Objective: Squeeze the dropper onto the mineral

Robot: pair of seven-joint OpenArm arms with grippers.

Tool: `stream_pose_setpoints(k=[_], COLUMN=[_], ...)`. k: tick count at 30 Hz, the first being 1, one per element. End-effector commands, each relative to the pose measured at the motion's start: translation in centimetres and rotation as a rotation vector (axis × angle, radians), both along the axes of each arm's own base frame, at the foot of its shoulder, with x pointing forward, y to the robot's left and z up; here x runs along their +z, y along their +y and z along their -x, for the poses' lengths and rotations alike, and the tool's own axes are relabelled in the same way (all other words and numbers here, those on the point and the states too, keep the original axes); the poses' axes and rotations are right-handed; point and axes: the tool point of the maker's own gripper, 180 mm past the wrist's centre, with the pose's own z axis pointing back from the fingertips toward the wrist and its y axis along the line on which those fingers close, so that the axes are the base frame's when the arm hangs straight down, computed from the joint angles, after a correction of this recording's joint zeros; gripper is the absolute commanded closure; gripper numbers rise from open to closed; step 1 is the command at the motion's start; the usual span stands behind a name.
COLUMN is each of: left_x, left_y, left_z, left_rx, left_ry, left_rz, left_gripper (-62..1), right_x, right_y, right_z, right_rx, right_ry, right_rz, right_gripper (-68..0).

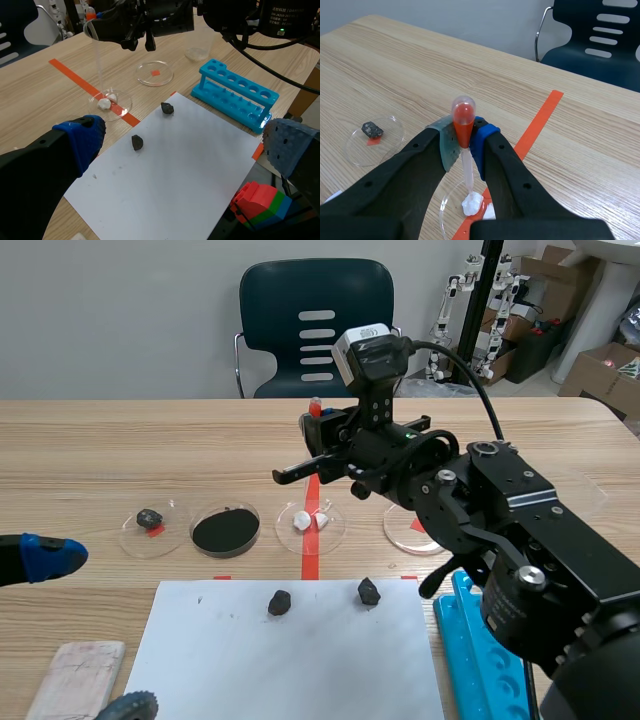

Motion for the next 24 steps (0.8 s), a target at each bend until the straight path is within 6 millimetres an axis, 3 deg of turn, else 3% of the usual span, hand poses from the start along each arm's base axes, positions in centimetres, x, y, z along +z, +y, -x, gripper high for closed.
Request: stream_pose_setpoints(k=[1, 24], left_x=[0.84, 0.84], left_y=[-0.46, -0.46], left_z=[0.07, 0.07], left_rx=[-0.01, -0.01], left_ry=[-0.014, -0.014], left_rz=[0.034, 0.034], left_gripper=[-62.3, -62.3], right_x=[1.54, 1.46], right_y=[0.08, 0.08], right_z=[-0.71, -0.7], right_rx=[-0.002, -0.001], right_ry=[-0.041, -0.038], right_rz=[-0.02, -0.018], right_gripper=[-4.8, -0.6])
